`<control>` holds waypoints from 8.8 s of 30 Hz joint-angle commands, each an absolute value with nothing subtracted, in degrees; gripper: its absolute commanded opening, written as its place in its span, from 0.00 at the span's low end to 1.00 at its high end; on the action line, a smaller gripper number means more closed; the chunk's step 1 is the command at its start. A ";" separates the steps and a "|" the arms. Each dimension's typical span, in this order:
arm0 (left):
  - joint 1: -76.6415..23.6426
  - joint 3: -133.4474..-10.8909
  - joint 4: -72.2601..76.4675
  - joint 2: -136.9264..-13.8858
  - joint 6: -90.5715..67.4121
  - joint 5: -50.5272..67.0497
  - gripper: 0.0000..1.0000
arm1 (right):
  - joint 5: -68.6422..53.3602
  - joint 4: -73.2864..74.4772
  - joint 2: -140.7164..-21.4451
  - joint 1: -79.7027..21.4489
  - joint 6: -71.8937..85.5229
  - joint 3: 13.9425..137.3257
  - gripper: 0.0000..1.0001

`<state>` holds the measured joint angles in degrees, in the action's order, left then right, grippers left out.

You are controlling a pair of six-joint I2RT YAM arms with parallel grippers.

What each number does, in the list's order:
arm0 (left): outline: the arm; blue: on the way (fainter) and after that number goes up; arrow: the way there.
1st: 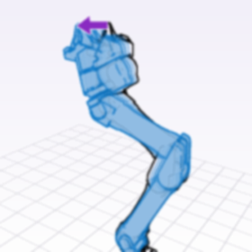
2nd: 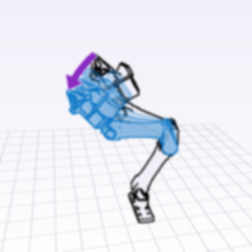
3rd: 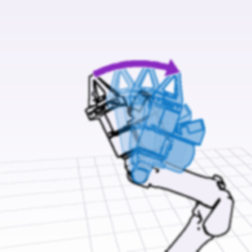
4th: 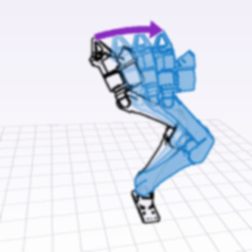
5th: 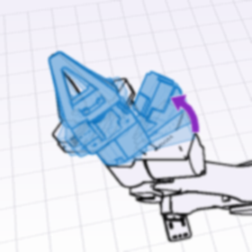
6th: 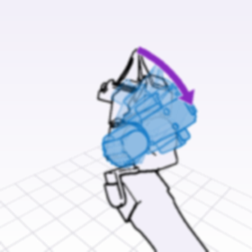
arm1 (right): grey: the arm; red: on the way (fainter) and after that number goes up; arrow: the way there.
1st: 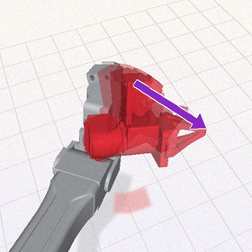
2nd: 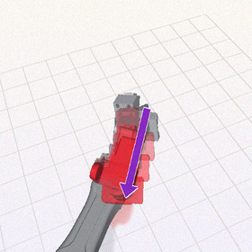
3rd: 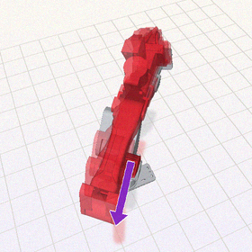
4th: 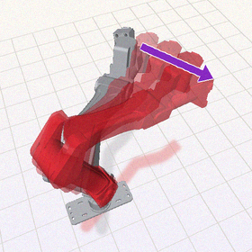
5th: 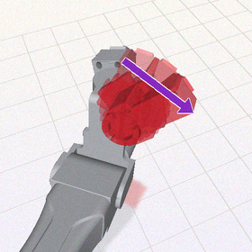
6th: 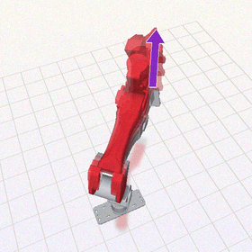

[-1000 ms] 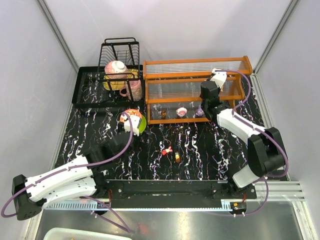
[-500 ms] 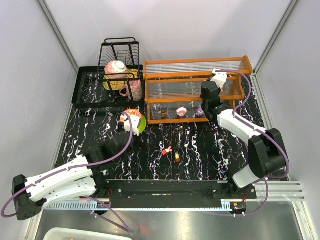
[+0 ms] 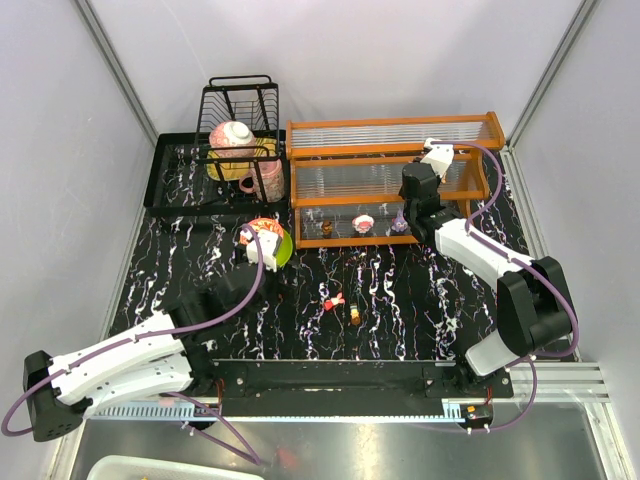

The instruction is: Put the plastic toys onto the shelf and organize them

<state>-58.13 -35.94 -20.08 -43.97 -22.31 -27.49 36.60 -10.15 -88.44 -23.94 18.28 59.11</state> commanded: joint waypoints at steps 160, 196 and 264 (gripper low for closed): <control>-57.83 -35.16 -18.19 -43.24 -21.45 -29.88 0.99 | 24.52 -18.72 -85.96 -19.60 11.51 55.55 0.03; -57.83 -35.16 -18.46 -43.07 -21.45 -30.06 0.99 | 24.87 -18.63 -86.49 -19.51 12.30 54.23 0.47; -57.83 -34.81 -16.35 -43.68 -25.58 -27.42 0.99 | 3.44 21.18 -60.81 -43.15 31.11 43.06 0.50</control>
